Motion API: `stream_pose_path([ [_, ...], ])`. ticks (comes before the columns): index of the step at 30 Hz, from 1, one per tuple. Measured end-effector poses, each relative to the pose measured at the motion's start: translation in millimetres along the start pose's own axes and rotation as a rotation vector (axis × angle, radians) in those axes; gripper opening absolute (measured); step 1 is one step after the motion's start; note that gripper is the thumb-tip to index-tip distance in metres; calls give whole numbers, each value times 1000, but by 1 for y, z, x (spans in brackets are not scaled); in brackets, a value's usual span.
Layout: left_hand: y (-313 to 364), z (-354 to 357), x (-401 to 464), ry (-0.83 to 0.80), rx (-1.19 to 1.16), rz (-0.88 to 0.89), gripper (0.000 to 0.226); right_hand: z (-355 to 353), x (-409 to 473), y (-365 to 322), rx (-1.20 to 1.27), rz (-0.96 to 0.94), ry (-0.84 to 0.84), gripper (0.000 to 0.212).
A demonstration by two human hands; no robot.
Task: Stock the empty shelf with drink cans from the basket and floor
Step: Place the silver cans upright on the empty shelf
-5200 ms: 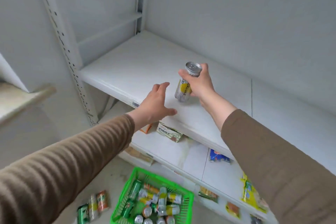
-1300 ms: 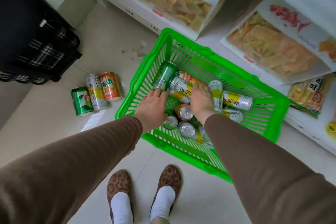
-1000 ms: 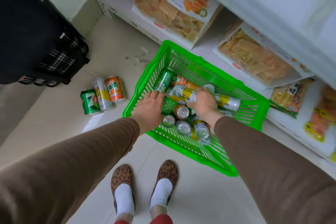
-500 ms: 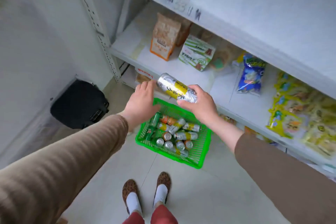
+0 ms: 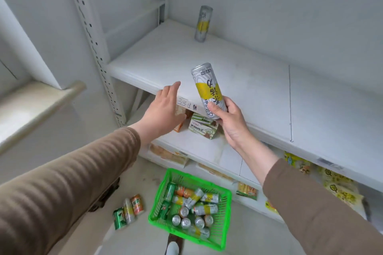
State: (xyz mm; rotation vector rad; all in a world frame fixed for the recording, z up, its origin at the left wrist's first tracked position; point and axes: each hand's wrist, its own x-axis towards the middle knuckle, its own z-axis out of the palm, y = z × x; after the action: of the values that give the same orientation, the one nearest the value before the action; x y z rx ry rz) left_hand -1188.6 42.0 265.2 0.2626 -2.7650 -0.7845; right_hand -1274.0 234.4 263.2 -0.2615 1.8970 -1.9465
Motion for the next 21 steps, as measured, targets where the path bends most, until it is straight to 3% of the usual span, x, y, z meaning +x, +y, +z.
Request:
stream_pose_path([
  [7,6,-4,60,3,71,-22,94,-17,72,-27,-171,-50,22,38],
  [11,-1,-3,87,-5,85,-56,95,-14,128,-49,-622,-236,81,51],
  [14,-8,0,105,-21,103,-80,95,4,165,-73,-915,-364,31,64],
  [17,-16,2,125,-32,88,-115,96,24,196,-88,-1074,-446,-18,67],
  [21,-29,8,153,-50,66,-108,97,45,236,-89,-1093,-449,-23,73],
])
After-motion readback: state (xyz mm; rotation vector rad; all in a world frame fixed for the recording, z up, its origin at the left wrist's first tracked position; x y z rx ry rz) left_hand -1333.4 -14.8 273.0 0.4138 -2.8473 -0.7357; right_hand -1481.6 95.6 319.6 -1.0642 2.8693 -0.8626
